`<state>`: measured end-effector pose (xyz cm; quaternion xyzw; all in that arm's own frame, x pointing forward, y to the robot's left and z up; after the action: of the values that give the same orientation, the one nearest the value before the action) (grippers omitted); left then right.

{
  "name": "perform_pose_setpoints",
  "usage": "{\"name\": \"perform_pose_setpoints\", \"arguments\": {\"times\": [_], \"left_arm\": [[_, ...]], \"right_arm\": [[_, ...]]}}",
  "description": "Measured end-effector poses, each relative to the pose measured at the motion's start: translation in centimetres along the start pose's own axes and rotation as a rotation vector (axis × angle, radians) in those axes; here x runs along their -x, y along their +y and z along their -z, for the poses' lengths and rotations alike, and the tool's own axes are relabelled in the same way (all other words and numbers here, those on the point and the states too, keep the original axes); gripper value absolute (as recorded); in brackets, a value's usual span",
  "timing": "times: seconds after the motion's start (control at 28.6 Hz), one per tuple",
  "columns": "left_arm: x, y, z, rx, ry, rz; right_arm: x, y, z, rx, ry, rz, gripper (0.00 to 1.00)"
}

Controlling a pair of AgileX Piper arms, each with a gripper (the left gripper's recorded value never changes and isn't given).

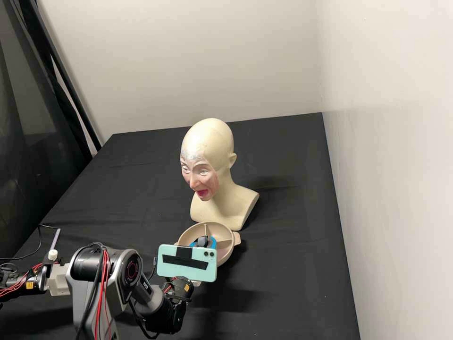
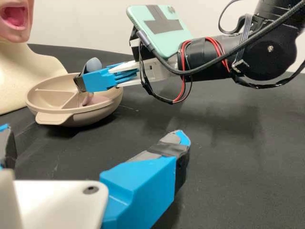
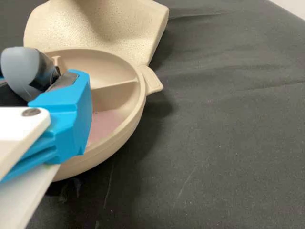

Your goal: Feed the grandma with a spoon

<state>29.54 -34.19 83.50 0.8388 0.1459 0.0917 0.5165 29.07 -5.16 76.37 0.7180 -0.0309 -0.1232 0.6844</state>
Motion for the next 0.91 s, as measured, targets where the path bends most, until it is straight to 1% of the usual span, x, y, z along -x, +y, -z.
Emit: {"name": "perform_pose_setpoints", "arguments": {"times": [0.14, 0.24, 0.35, 0.38, 0.49, 0.56, 0.59, 0.7, 0.77, 0.8, 0.91], "left_arm": [[0.0, 0.0, 0.0, 0.0, 0.001, 0.0], [0.0, 0.0, 0.0, 0.0, 0.001, 0.0], [0.0, 0.0, 0.0, 0.0, 0.001, 0.0], [0.0, 0.0, 0.0, 0.0, 0.001, 0.0], [0.0, 0.0, 0.0, 0.0, 0.001, 0.0], [0.0, 0.0, 0.0, 0.0, 0.001, 0.0], [0.0, 0.0, 0.0, 0.0, 0.001, 0.0], [0.0, 0.0, 0.0, 0.0, 0.001, 0.0], [0.0, 0.0, 0.0, 0.0, 0.001, 0.0], [0.0, 0.0, 0.0, 0.0, 0.001, 0.0], [0.01, 0.0, 0.1, 0.001, 0.002, -0.001]], "right_arm": [[0.0, 0.1, 0.1, 0.0, 0.001, -0.001, 0.0], [0.3, 0.4, 0.4, 0.0, -0.01, 0.007, 0.0], [1.0, 0.7, 0.5, -0.007, -0.027, 0.017, 0.0], [1.2, 0.8, 0.5, -0.008, -0.03, 0.014, 0.0], [1.7, 1.2, 0.8, -0.01, -0.03, 0.011, 0.0], [2.1, 1.6, 1.1, -0.022, -0.02, 0.001, 0.0], [2.4, 1.9, 1.3, -0.031, -0.009, -0.011, 0.0], [2.9, 2.4, 1.9, -0.038, 0.014, -0.032, 0.0], [3.2, 2.7, 2.3, -0.049, 0.033, -0.041, 0.0], [3.4, 3.0, 2.7, -0.049, 0.053, -0.048, 0.0], [3.8, 3.6, 3.5, -0.039, 0.091, -0.065, 0.0]]}}
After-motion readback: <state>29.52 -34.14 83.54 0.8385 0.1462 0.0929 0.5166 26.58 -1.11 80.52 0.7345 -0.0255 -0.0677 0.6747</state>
